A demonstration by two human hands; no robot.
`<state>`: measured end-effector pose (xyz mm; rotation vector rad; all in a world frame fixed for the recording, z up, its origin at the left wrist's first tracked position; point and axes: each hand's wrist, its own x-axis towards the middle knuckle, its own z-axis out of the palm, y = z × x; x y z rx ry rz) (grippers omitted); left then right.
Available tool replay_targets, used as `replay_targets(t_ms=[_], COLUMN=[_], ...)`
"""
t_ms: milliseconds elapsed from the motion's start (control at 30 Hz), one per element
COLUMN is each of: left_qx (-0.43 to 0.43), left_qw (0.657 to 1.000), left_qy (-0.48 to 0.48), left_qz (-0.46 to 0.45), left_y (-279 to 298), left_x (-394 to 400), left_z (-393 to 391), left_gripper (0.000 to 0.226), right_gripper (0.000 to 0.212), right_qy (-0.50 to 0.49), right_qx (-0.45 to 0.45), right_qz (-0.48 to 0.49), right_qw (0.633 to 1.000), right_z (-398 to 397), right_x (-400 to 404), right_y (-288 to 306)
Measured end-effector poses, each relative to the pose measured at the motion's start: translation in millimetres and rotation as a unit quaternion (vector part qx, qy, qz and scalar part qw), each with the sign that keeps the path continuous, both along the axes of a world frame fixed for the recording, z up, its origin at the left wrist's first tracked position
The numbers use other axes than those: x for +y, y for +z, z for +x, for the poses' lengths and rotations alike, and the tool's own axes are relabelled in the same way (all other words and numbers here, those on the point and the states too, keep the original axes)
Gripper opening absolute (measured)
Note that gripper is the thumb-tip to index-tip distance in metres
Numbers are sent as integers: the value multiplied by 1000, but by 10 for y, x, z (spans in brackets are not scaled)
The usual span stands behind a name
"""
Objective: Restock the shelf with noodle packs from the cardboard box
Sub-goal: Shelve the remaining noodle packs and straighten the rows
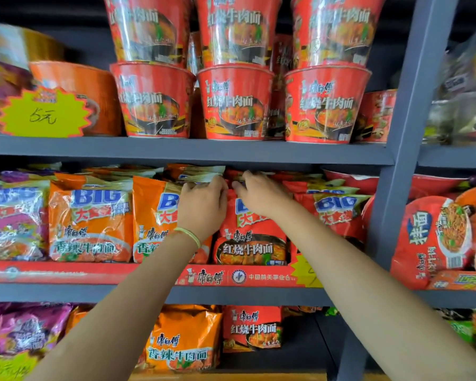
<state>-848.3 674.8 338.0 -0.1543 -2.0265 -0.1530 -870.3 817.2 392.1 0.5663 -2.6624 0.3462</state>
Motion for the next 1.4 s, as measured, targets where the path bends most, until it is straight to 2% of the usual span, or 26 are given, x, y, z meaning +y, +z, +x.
replay_targets(t_ms=[133, 233, 300, 400, 533, 667, 767, 833, 933, 1033, 1100, 1167, 1200, 1300, 1333, 1400], left_qx=[8, 15, 19, 36, 57, 55, 53, 61, 73, 47, 6, -26, -36, -69, -71, -69], left_qw=[999, 998, 997, 995, 995, 996, 997, 997, 997, 999, 1000, 999, 998, 992, 991, 989], left_qy=[32, 23, 22, 23, 12, 16, 30, 30, 16, -1, -10, -16, -15, 9, 15, 20], left_qz=[-40, -52, -70, -90, -82, -63, -42, -33, -29, -24, -20, -40, -57, -106, -116, -129], left_y=[-26, -40, -64, -106, -132, -164, -151, -134, -106, -80, -57, -59, -63, -69, -73, -74], left_x=[16, 13, 16, 9, 6, 26, 33, 36, 41, 53, 52, 36, 25, -12, -20, -26], left_z=[4, -6, -9, -25, -34, -41, -43, -31, 3, 47, 76, 95, 100, 118, 124, 135], left_gripper=[25, 18, 13, 13, 16, 13, 13, 11, 11, 21, 33, 51, 61, 91, 97, 103], right_gripper=[52, 48, 38, 26, 23, 19, 37, 48, 50, 44, 41, 41, 44, 58, 59, 55], right_qy=[-51, -58, -32, 31, 102, 125, 80, 55, 85, 125, 125, 79, 49, 14, 13, 6], right_qx=[-19, -38, -27, 3, -2, -41, -61, -32, -30, -70, -14, 65, 58, -75, -88, -57], right_qz=[8, 25, 23, -36, -82, -111, -80, -60, -106, -166, -167, -111, -76, -47, -43, -28], right_qw=[998, 997, 999, 999, 991, 985, 992, 996, 990, 976, 978, 989, 994, 996, 995, 998], right_z=[-140, -202, -222, -219, -111, -11, 37, 54, 34, -21, -56, -124, -159, -283, -302, -341], right_x=[-200, -231, -193, -121, -20, 74, 9, -47, -22, 47, 43, -3, -28, -106, -139, -176], right_y=[0, 61, 42, -80, -119, -85, -51, -49, -60, -76, -96, -92, -69, -2, -4, -41])
